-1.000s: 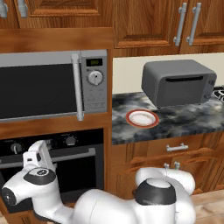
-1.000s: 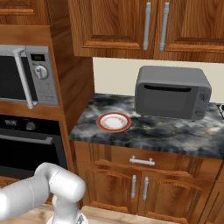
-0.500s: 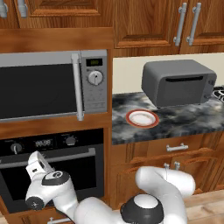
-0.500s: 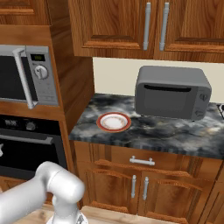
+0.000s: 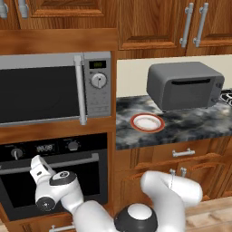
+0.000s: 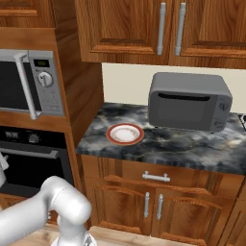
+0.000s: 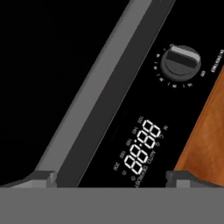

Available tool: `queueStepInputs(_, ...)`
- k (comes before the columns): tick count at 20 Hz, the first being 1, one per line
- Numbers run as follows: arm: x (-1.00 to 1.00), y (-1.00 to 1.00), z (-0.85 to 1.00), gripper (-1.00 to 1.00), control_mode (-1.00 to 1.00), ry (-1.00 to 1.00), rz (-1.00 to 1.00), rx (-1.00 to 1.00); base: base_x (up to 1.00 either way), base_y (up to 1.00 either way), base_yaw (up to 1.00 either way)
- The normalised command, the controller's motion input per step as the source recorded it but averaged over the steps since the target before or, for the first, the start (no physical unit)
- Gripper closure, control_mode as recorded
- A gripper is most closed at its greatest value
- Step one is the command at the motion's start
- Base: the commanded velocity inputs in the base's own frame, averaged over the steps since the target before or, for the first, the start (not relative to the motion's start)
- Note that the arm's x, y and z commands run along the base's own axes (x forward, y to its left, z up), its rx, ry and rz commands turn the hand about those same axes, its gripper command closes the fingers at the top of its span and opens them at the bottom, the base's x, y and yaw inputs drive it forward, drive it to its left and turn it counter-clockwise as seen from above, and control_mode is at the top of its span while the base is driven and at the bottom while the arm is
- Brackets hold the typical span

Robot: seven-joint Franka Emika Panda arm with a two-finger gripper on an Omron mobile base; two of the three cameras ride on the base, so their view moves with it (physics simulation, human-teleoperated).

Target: Take the fish from the oven and place it on the plate on the counter.

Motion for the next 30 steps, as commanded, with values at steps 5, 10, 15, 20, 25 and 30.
queueStepInputs(5, 0.16, 0.12, -0.33, -1.0, -1.0, -0.12, -0.02, 0.17, 0.0, 0.0, 0.0)
queueStepInputs(10, 0.08, 0.11, -0.26, -1.0, -1.0, -0.13, -0.04, 0.21, 0.0, 0.0, 0.0)
queueStepInputs(15, 0.25, 0.01, -0.05, -1.0, -1.0, -0.03, -0.12, 0.08, 0.0, 0.0, 0.0)
queueStepInputs(20, 0.45, 0.0, -0.16, -1.0, -1.0, 0.0, -0.14, 0.01, 0.0, 0.0, 0.0)
queueStepInputs(25, 0.3, 0.0, -0.18, -1.0, -1.0, 0.0, -0.08, 0.0, 0.0, 0.0, 0.0)
queueStepInputs(30, 0.0, 0.0, -0.52, -1.0, -1.0, 0.0, -0.01, 0.0, 0.0, 0.0, 0.0)
